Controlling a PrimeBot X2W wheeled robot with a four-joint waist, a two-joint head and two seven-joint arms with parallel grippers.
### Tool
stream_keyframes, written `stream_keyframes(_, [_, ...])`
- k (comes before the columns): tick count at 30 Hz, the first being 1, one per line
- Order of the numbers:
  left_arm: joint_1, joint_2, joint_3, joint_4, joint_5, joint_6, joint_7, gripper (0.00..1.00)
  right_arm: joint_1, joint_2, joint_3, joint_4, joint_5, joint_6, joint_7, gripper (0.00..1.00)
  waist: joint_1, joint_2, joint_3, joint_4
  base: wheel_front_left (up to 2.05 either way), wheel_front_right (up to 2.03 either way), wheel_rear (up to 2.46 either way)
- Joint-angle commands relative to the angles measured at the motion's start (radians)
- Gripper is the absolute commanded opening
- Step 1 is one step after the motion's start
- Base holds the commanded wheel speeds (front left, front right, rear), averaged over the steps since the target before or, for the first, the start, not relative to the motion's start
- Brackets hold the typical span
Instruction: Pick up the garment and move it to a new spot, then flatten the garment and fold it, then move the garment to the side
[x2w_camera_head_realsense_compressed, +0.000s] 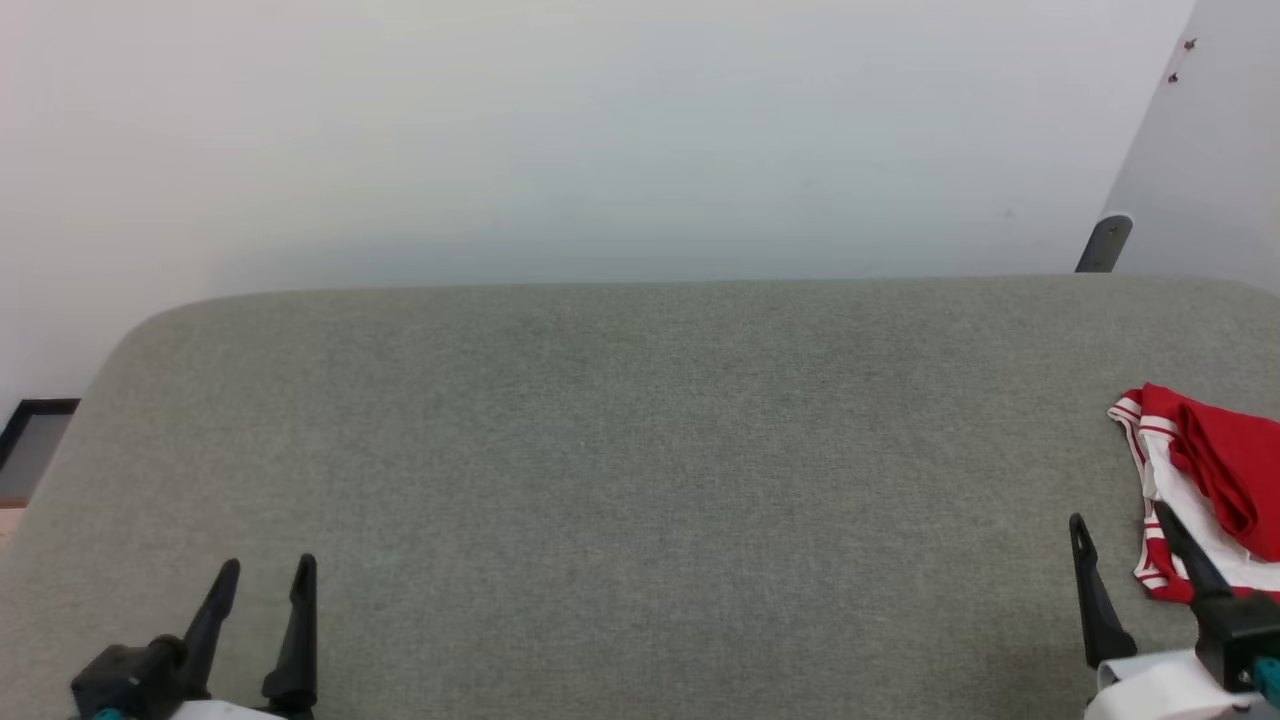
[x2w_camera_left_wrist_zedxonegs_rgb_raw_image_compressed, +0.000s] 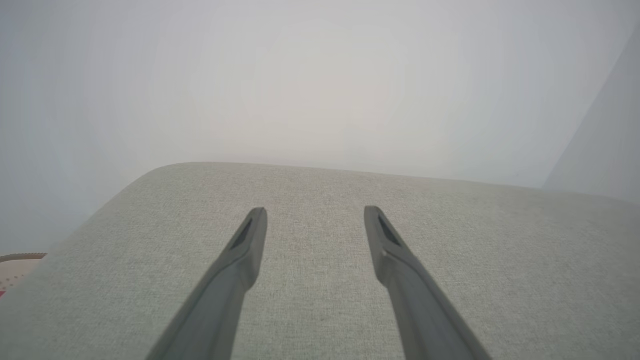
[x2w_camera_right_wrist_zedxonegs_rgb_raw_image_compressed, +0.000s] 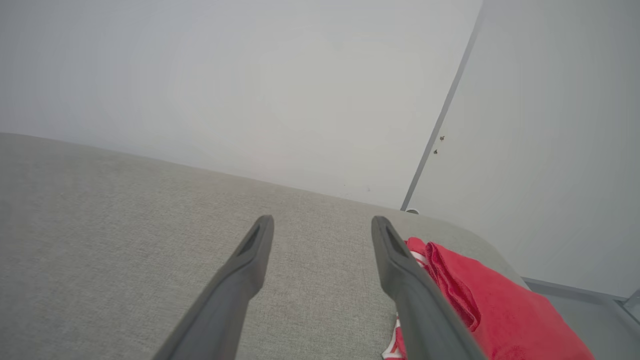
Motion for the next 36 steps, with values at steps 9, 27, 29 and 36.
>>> stream_keyframes(9, [0.045,-0.007,0.028,-0.02,0.003,-0.006,0.001,1.0,0.089,0.047,-0.021,-0.051,0.002,-0.002,-0.005,1.0,0.0,0.0,-0.017,0.013,0.0,0.0,0.0])
stream_keyframes(27, [0.083,0.002,0.02,-0.061,-0.011,-0.007,0.001,1.0,0.153,0.091,-0.02,-0.097,0.001,-0.002,-0.005,1.0,0.0,0.0,-0.017,0.015,0.0,0.0,0.0])
stream_keyframes(29, [0.082,0.004,0.02,-0.073,-0.004,-0.007,0.001,1.0,0.154,0.093,-0.018,-0.099,0.003,-0.002,-0.005,1.0,0.0,0.0,-0.014,0.015,0.0,0.0,0.0])
stream_keyframes(36, [0.09,-0.033,0.029,-0.055,-0.003,-0.004,0.002,0.0,0.155,0.097,-0.021,-0.058,0.005,0.0,0.006,0.0,0.0001,0.0,-0.012,0.014,0.0,0.0,0.0])
